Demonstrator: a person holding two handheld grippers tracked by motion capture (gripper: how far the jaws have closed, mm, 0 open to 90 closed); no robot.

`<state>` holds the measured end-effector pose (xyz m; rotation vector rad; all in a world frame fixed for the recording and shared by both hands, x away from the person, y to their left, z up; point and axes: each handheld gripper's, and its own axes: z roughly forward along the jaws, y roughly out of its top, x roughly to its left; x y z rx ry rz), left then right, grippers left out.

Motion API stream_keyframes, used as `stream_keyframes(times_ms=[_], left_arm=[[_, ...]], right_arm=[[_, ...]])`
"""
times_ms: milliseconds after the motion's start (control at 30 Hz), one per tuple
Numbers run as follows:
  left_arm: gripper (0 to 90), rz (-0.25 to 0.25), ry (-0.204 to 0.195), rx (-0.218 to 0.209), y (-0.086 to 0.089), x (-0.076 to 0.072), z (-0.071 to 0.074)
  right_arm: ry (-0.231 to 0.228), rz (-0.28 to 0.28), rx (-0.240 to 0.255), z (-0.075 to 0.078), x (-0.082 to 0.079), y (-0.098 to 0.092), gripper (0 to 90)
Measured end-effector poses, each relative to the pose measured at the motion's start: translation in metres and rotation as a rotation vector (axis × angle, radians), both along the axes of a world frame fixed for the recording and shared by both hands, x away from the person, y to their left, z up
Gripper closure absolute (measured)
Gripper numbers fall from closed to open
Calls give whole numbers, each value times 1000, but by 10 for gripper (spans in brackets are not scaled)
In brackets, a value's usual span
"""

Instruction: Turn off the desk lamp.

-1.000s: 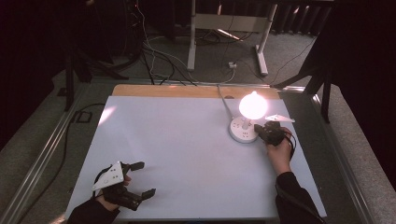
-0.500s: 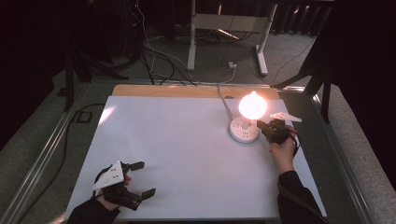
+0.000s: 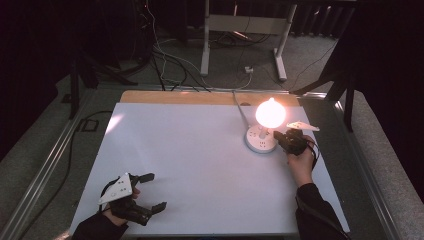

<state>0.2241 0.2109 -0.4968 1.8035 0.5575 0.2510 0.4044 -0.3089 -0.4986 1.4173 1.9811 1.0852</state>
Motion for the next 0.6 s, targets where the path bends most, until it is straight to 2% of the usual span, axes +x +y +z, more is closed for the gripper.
stream_keyframes(times_ms=[267,600], left_arm=[[5,-1,2,-2,0,0,0],[5,-1,5,-2,0,0,0]], right_arm=[[12,9,-19,-6,1,3,900],[10,9,-14,-9,1,3,900]])
